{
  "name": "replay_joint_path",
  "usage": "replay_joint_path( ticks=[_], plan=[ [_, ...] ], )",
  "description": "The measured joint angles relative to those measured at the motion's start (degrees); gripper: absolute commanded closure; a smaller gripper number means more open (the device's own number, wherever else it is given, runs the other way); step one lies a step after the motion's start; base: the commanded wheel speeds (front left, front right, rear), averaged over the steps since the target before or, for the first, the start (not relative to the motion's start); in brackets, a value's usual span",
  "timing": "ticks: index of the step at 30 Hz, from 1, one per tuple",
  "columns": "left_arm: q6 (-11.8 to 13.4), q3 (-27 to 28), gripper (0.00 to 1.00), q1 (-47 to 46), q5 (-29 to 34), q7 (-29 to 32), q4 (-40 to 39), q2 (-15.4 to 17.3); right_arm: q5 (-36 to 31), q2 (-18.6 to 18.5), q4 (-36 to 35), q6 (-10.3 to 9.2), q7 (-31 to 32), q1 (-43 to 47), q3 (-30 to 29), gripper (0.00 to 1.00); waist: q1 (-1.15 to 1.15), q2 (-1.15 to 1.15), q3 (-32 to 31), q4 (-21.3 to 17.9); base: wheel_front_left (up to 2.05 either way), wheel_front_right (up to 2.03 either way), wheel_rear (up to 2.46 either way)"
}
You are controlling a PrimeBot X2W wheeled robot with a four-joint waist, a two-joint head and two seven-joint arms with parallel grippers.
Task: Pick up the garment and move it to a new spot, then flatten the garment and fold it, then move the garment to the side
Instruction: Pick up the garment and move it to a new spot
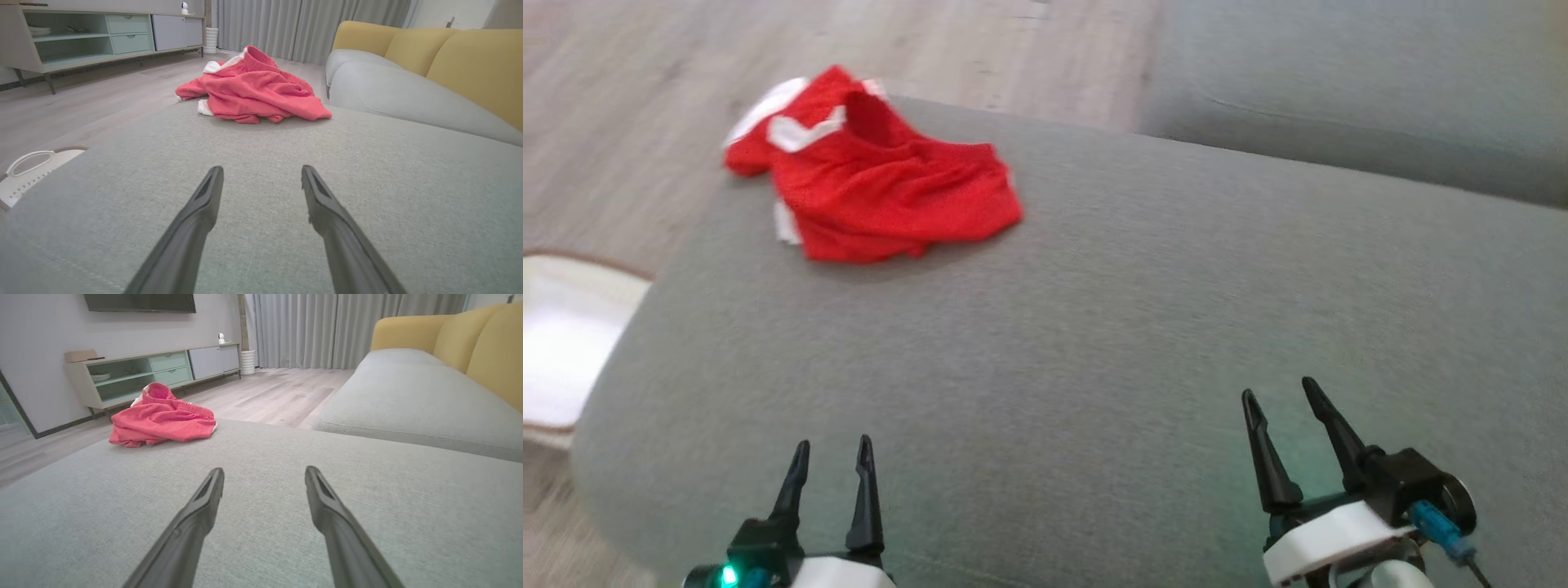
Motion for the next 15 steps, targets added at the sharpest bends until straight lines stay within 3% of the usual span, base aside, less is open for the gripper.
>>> replay_joint_path(
  ticks=[7, 15],
  plan=[
    [0.55, 0.05, 0.0, 1.31, -0.01, 0.18, -1.26, 0.99, 0.76, 0.0, 0.02, 0.0, 0.0, 0.03, 0.63, 0.0, 0.0, 0.0, -0.73, 4.64, 0.0, 0.0, 0.0],
    [1.34, 0.25, 0.0, 2.19, -0.62, 0.18, -2.83, 1.25, 0.92, 0.0, -0.01, 0.0, 0.0, 0.03, 0.7, 0.0, 0.0, 0.0, -0.58, 5.03, 0.0, 0.0, 0.0]
  ],
)
